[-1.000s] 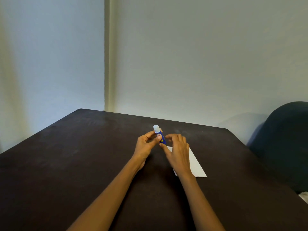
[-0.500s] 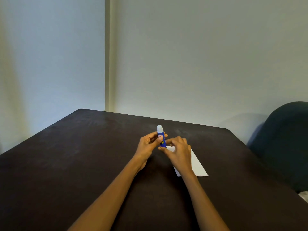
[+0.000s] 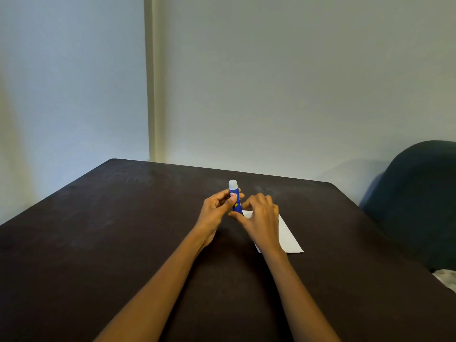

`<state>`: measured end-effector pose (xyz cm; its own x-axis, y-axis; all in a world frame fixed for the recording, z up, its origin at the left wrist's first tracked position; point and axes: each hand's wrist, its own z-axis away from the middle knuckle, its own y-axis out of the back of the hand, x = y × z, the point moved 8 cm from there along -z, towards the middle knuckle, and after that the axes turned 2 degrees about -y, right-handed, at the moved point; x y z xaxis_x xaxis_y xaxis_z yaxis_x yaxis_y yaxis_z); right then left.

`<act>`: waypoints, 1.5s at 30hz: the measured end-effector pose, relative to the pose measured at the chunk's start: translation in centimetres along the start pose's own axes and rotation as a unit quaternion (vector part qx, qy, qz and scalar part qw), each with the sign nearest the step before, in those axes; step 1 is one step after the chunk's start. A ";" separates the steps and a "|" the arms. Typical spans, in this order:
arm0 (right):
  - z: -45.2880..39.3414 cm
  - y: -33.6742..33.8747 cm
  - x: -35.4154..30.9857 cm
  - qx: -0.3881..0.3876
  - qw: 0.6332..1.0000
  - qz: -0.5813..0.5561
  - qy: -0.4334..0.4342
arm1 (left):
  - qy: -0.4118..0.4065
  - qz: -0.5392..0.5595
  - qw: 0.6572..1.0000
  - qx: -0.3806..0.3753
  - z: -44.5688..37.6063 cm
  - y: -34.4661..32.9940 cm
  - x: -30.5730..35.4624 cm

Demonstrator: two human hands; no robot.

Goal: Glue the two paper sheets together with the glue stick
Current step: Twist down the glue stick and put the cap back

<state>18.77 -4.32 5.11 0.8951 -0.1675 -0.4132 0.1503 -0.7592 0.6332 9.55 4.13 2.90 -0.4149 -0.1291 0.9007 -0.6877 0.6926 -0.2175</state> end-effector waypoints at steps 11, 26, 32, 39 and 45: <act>-0.2 -0.7 0.2 -0.019 0.999 -0.038 0.001 | -0.007 0.015 1.000 0.009 -0.3 0.4 -0.1; 0.1 -1.9 -0.3 -0.058 0.993 -0.107 -0.004 | -0.009 0.029 0.999 0.026 -0.3 1.2 -0.1; 0.0 -2.4 -0.5 -0.111 0.980 -0.162 0.010 | -0.012 0.021 0.999 0.048 -0.4 1.9 0.1; 0.1 -1.6 -0.4 -0.075 0.987 -0.145 0.003 | -0.002 0.019 0.999 0.051 -0.4 1.6 -0.1; 0.0 -2.3 -0.1 -0.111 0.974 -0.193 -0.032 | -0.007 0.015 0.999 0.048 -0.4 1.8 0.0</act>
<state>18.35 -2.62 3.68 0.7271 0.0596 -0.6839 0.5643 -0.6192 0.5460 8.55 5.62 2.61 -0.4435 -0.1204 0.8882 -0.7287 0.6254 -0.2791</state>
